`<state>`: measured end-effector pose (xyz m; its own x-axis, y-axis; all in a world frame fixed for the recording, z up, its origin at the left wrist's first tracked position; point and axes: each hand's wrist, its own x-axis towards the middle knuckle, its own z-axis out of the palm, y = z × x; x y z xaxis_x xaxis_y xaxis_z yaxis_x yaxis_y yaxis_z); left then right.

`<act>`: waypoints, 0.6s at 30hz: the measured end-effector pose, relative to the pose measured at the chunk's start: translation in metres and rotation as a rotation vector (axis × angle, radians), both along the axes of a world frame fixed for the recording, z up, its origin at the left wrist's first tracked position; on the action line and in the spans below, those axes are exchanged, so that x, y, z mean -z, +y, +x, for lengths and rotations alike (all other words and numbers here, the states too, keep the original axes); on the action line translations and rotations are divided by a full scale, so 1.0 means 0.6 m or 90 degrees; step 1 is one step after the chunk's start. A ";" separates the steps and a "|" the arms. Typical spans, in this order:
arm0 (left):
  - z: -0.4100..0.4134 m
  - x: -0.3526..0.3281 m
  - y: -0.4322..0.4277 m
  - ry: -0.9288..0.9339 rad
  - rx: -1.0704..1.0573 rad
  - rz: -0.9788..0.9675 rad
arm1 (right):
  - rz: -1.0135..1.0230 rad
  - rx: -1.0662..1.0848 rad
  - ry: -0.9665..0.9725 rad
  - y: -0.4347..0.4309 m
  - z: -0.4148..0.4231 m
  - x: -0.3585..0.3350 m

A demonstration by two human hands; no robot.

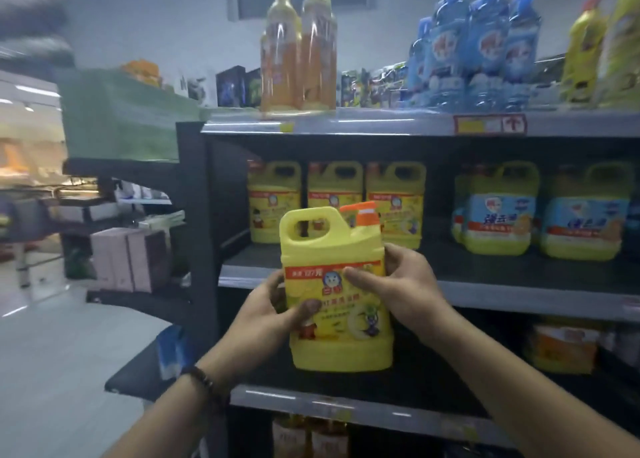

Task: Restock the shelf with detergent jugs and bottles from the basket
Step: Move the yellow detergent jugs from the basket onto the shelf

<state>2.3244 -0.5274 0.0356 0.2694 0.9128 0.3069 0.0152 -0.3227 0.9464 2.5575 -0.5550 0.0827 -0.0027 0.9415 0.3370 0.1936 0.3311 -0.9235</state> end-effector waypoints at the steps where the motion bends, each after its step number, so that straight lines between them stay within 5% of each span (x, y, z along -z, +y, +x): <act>1: -0.004 -0.017 0.012 -0.024 -0.020 0.001 | -0.014 -0.004 0.003 0.018 -0.009 -0.020; 6: -0.039 -0.084 0.095 -0.092 -0.084 0.017 | -0.126 -0.068 -0.051 0.114 -0.050 -0.091; 18: -0.112 -0.137 0.313 0.007 -0.177 0.051 | -0.026 -0.032 -0.025 0.367 -0.149 -0.092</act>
